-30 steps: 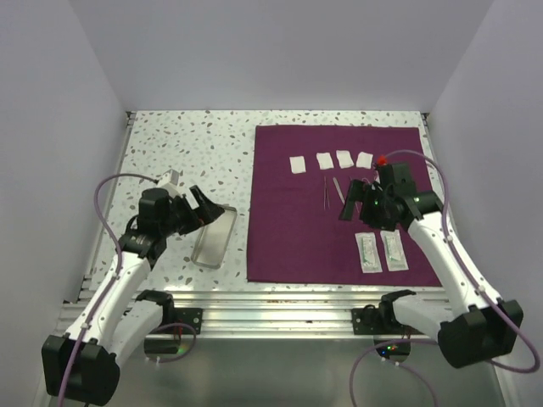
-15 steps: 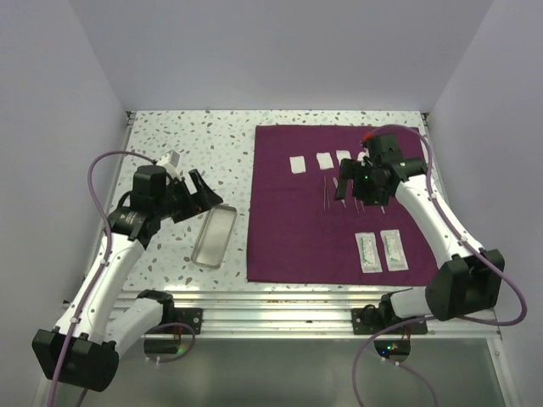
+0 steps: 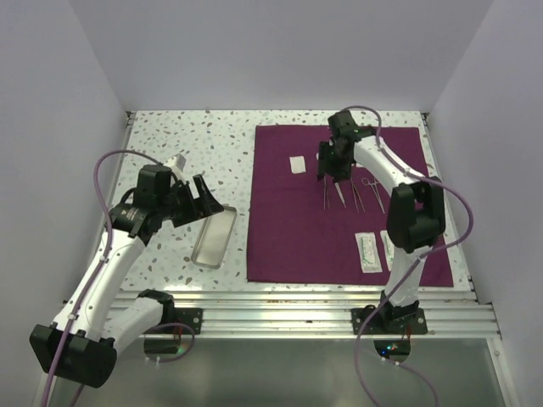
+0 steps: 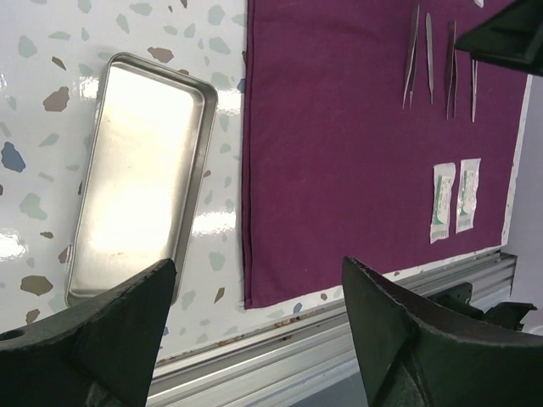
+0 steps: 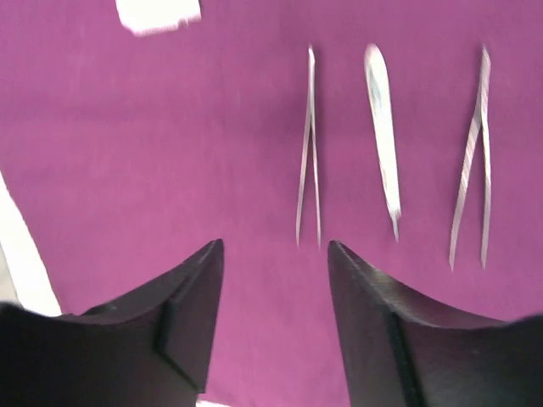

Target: Prepare the surgical pack

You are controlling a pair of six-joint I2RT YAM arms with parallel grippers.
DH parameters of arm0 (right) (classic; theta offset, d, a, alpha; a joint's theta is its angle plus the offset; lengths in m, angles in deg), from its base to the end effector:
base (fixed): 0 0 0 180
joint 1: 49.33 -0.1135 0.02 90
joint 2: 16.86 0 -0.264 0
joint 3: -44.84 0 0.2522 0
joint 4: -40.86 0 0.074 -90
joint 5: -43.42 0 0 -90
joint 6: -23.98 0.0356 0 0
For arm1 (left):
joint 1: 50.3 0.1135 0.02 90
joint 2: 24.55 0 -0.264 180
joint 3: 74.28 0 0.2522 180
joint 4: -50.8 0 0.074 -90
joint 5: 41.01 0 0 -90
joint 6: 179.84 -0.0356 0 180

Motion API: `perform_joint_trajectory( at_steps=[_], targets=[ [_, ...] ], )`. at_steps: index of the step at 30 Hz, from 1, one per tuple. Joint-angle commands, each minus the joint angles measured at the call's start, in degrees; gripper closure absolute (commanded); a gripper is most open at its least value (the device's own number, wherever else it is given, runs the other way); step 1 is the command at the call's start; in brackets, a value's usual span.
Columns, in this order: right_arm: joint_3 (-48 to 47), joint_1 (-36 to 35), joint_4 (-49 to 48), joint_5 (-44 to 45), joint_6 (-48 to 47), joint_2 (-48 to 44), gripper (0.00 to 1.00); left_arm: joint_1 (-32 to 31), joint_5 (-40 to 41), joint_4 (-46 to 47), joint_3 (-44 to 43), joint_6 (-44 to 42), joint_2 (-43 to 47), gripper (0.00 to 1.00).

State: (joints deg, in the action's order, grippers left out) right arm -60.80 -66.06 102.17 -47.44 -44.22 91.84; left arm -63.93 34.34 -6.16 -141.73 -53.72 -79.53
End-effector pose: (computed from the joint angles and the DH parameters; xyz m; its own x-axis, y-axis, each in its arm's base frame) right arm 0.3866 0.1168 0.2513 -0.9109 0.1139 -0.3966 0.0476 0.9837 0.1732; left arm 0.1846 -0.0540 0.3082 -0.7879 -0.3958 -0.4718 -0.0757 0.8225 -0.5637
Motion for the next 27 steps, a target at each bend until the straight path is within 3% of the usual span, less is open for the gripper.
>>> perform_joint_trajectory(
  at_steps=[1, 2, 11, 21, 27],
  targets=[
    [-5.94, -0.32, -2.28, 2.88, 0.43, 6.59, 0.47, -0.43, -0.20, -0.57, -4.49, -3.07, -1.09, 0.18],
    [-8.21, -0.32, -2.29, 2.88, 0.26, 7.91, 0.51, -0.43, -0.02, -0.40, -4.67, -3.85, -1.09, 0.18],
    [-15.35, -1.46, 0.35, 7.10, -0.27, 16.89, 0.55, -0.43, -0.63, -0.57, -5.63, -7.20, -3.81, 0.19],
    [-13.68, -1.73, 0.09, 9.30, -0.44, 18.38, 0.68, -0.43, -1.95, 0.31, -8.27, -9.84, -9.08, 0.20],
    [-13.42, -1.81, 0.00, 9.83, -0.45, 18.91, 0.69, -0.43, -3.01, 0.49, -9.24, -11.24, -10.93, 0.21]
  ],
)
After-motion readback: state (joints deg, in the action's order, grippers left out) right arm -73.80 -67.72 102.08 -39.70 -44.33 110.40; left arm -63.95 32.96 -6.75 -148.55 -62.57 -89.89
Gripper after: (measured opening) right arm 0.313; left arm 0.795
